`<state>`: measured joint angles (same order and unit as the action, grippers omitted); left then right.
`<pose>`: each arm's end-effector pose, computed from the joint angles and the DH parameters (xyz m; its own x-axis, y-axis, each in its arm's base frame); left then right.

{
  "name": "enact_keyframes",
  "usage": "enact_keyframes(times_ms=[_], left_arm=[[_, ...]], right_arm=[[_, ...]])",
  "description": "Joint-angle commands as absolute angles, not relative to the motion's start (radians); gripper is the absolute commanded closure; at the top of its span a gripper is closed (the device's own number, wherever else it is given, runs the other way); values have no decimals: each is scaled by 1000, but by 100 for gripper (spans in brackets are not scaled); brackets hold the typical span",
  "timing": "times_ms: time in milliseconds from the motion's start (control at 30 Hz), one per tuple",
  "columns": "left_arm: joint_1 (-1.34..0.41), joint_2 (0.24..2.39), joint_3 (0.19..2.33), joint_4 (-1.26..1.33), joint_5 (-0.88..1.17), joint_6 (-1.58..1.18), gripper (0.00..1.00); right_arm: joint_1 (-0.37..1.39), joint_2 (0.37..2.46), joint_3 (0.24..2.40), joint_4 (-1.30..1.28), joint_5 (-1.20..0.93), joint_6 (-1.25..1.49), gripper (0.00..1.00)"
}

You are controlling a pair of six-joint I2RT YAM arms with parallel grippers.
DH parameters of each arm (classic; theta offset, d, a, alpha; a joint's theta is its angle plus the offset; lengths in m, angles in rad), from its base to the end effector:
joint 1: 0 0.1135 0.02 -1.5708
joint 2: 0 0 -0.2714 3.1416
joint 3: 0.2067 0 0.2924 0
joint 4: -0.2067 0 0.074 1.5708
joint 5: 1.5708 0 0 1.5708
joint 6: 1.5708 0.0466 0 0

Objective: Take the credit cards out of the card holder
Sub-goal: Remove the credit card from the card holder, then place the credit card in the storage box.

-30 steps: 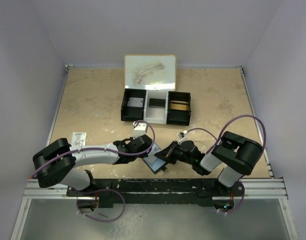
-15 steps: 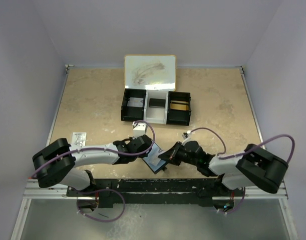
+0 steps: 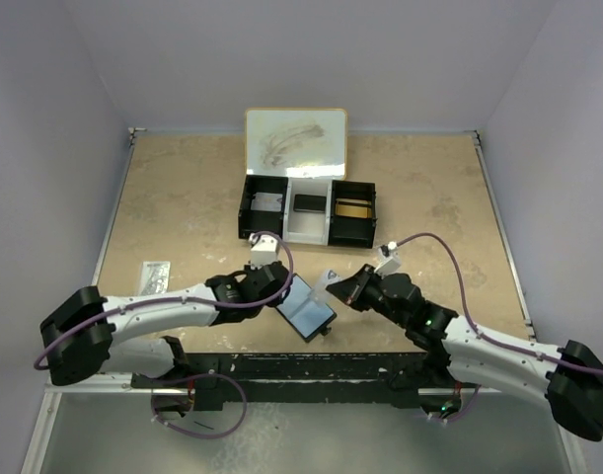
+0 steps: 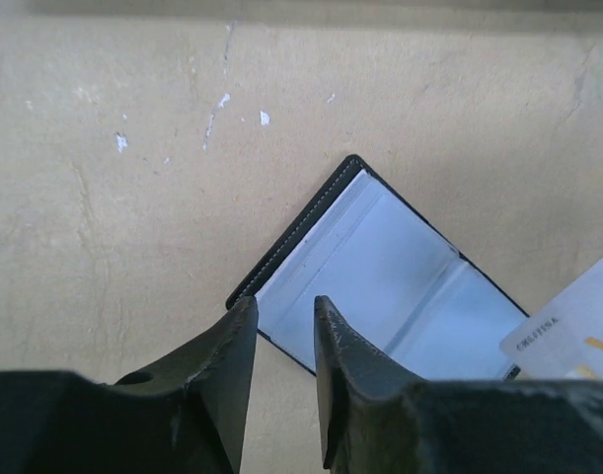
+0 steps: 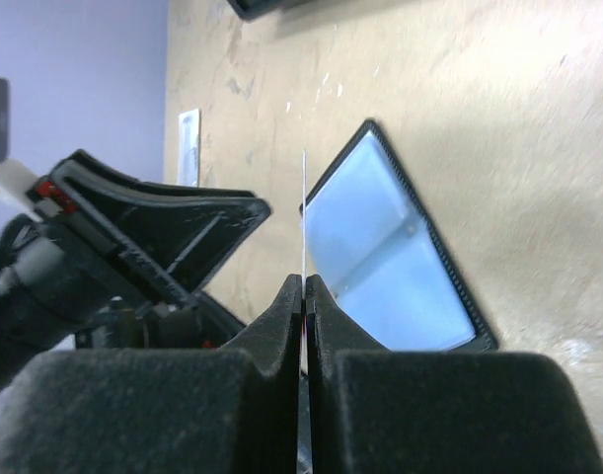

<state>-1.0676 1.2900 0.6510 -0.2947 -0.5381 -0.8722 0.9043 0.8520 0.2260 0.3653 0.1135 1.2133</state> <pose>0.1550 -0.2321 0.1601 -0.7128 -0.0687 -0.6980 0.0924 0.9773 -0.1906 0.1430 0.1733 0.1677 -0.7239 0.5851 -0.3654 -0.1003 0.4348 0.8949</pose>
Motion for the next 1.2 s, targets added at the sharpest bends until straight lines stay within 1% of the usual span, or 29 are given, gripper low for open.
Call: enact_keyframes(times_ms=[0, 67, 100, 233, 267, 300, 367, 500, 600, 633, 733, 833, 900, 1000, 1167], left_arm=[[-1044, 1193, 698, -371, -644, -860, 68], [-1011, 1170, 689, -399, -650, -853, 63], [-993, 1156, 681, -406, -646, -844, 58], [-914, 1078, 685, -459, -635, -785, 37], [-900, 1062, 704, -489, -671, -776, 32], [-895, 1050, 735, -546, -719, -796, 24], [-878, 1043, 779, -565, -722, -766, 20], [-782, 1070, 908, -721, -751, -729, 18], [-660, 1052, 963, -804, -767, -644, 17], [-618, 1043, 980, -825, -796, -638, 15], [-521, 1007, 985, -794, -818, -575, 14], [-427, 978, 913, -720, -787, -579, 14], [-403, 956, 857, -668, -773, -590, 14], [-398, 965, 889, -735, -863, -639, 14], [-398, 914, 890, -741, -914, -663, 14]], right_arm=[[909, 783, 280, 298, 227, 1026, 100], [908, 778, 295, 300, 240, 975, 100], [908, 781, 306, 304, 242, 948, 100], [908, 814, 368, 321, 263, 806, 100], [908, 826, 387, 332, 273, 759, 100], [908, 841, 407, 341, 275, 712, 100], [910, 879, 455, 349, 264, 624, 100], [910, 972, 545, 358, 246, 464, 100], [910, 1037, 604, 377, 224, 366, 100], [910, 1057, 625, 374, 210, 341, 100], [908, 1131, 725, 326, 200, 287, 100], [908, 1216, 822, 281, 202, 215, 100], [907, 1280, 899, 240, 210, 181, 100], [907, 1407, 1023, 175, 199, 127, 100], [900, 1604, 1213, 119, 212, 63, 100]])
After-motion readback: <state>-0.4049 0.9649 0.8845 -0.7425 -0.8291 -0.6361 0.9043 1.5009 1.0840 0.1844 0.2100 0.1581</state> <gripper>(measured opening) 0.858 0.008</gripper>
